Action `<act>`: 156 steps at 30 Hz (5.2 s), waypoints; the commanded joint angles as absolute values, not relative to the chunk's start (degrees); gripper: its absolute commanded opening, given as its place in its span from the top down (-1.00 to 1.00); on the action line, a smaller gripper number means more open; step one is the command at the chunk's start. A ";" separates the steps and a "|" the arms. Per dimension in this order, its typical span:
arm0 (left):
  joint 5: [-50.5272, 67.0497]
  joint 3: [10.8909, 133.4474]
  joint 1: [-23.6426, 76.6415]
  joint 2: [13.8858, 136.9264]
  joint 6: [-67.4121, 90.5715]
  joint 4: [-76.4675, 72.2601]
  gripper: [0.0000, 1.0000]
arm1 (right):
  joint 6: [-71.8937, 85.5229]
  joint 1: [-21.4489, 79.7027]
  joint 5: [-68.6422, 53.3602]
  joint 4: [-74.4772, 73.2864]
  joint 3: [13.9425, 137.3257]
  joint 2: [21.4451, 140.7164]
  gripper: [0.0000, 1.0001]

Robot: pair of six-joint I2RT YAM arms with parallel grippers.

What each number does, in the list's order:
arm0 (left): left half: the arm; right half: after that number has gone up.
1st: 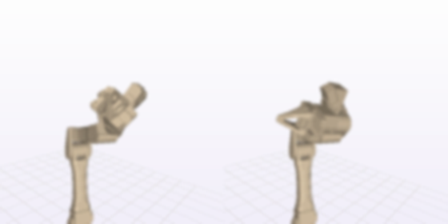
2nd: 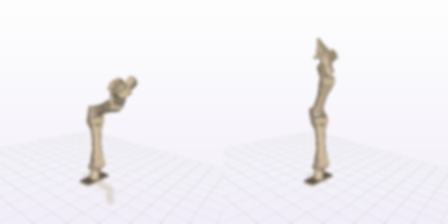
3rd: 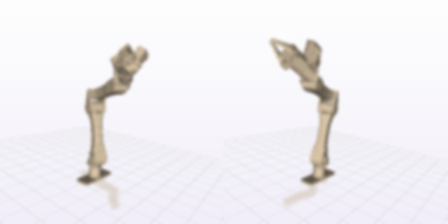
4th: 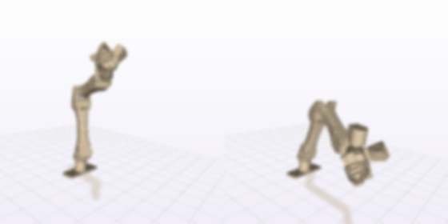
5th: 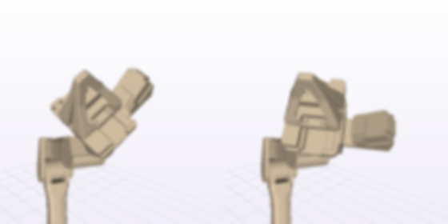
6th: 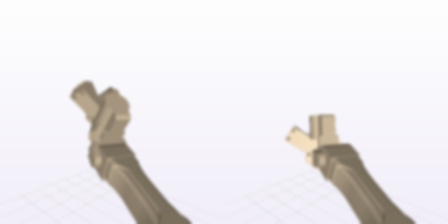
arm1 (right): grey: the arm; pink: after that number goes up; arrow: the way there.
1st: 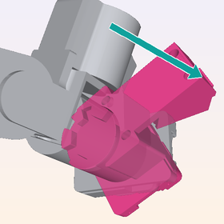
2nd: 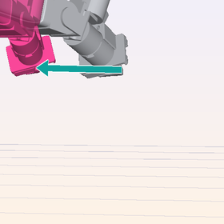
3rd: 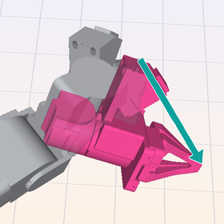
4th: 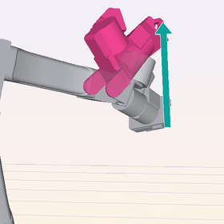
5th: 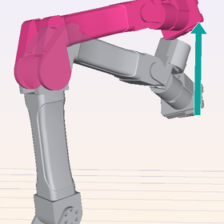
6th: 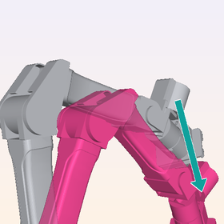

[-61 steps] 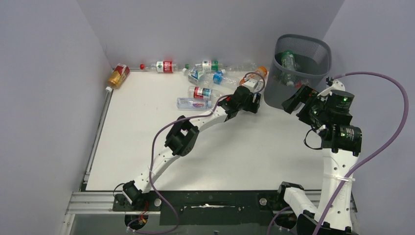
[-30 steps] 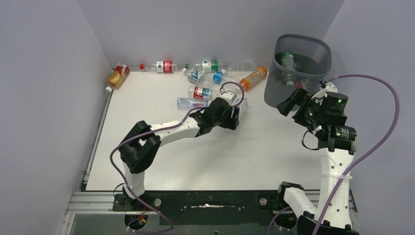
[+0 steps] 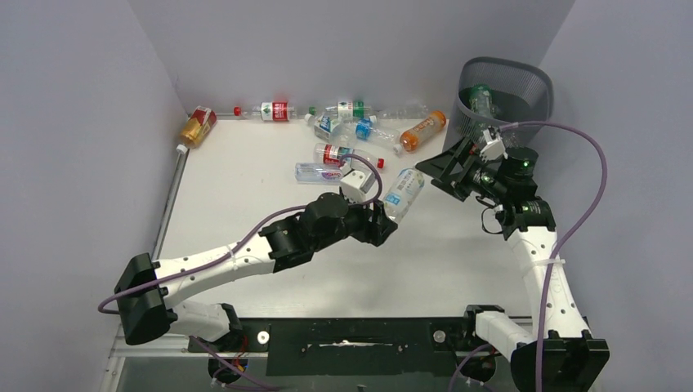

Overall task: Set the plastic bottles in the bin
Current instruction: Pick up the plastic bottle at the center of the board, then place the plastic bottle in the trash bin, then pick up the plastic bottle at the center of the board.

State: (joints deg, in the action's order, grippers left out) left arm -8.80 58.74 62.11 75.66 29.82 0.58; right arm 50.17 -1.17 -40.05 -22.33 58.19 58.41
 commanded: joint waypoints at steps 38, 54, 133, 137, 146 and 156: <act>-19.07 62.13 66.01 72.77 27.25 -1.70 0.25 | 46.69 7.39 -31.49 -30.21 59.69 64.23 -0.96; -14.93 60.91 66.52 73.83 28.56 -5.78 0.25 | 54.70 7.56 -35.82 -17.21 56.24 65.16 -0.87; -4.33 66.39 37.37 79.50 34.01 14.76 -0.76 | 37.70 -24.57 -31.43 -35.22 112.54 86.08 -0.96; -3.69 69.58 34.16 85.73 33.49 14.17 -0.76 | 36.09 -18.04 -28.70 -36.66 106.36 79.72 -0.96; -5.51 79.71 26.05 98.23 34.51 12.49 -0.75 | 35.16 -9.96 -25.68 -38.20 93.46 69.82 -0.96; -5.94 86.16 22.49 108.89 14.65 1.89 -0.73 | 33.50 -5.33 -23.04 -40.40 83.09 62.50 -0.96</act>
